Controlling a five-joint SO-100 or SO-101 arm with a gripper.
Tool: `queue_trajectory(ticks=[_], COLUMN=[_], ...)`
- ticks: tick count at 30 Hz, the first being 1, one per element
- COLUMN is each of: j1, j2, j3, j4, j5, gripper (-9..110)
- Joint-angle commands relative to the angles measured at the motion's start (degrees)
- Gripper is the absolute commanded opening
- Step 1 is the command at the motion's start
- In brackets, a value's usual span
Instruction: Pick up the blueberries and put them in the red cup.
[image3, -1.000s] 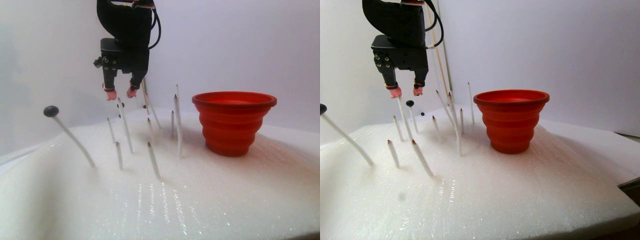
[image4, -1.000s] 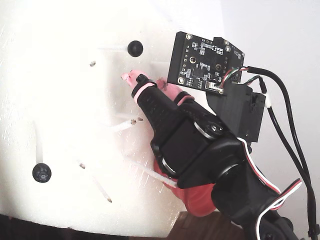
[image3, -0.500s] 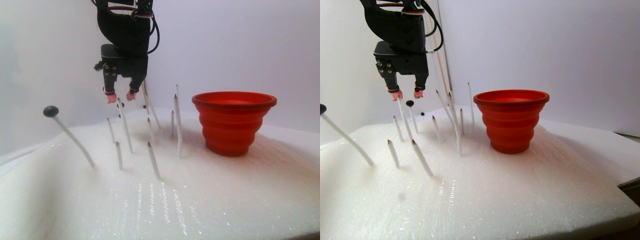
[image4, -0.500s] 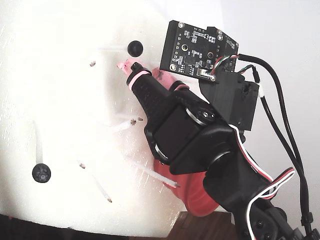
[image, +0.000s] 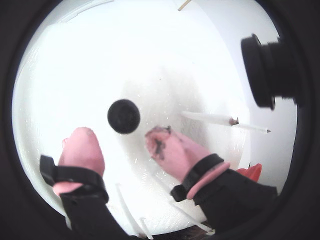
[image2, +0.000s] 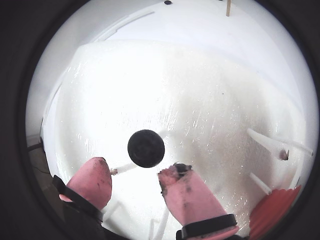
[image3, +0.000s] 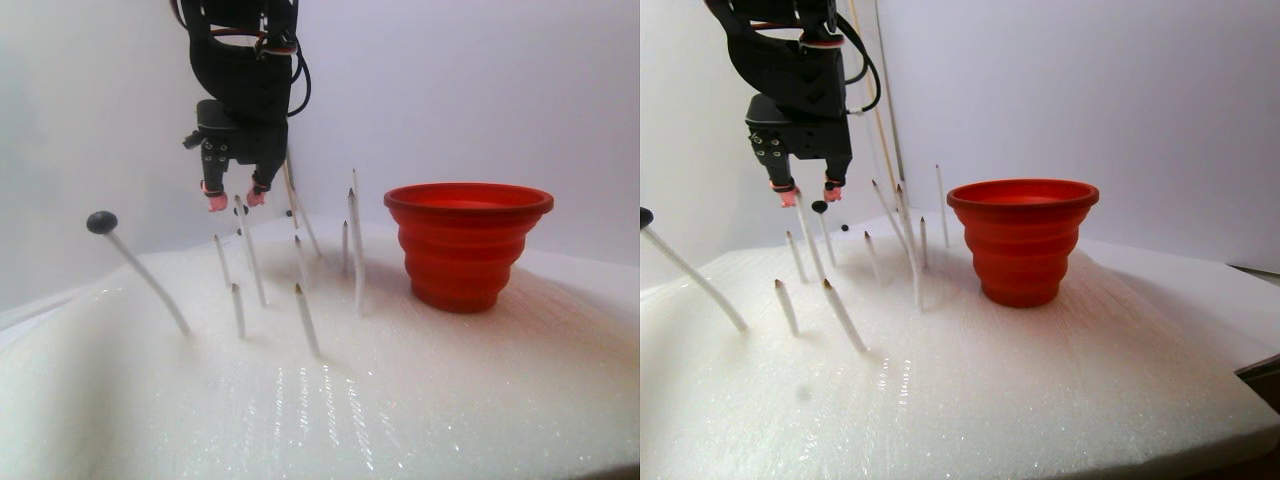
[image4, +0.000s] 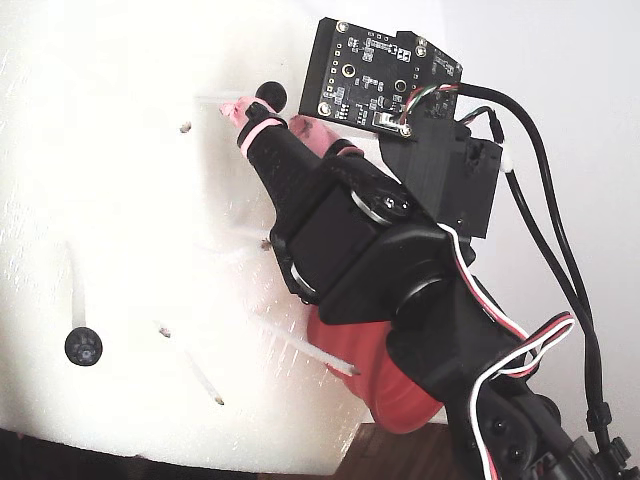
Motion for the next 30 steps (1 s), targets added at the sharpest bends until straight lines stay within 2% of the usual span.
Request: queue_trajectory(ticks=[1,30], j1=[-1.85,0.09], j2=[1.41,-4.39], j3=[-4.57,-8.79], j4=[-1.14,-3.60], j5=[0.09,-2.81], gripper=[19,19])
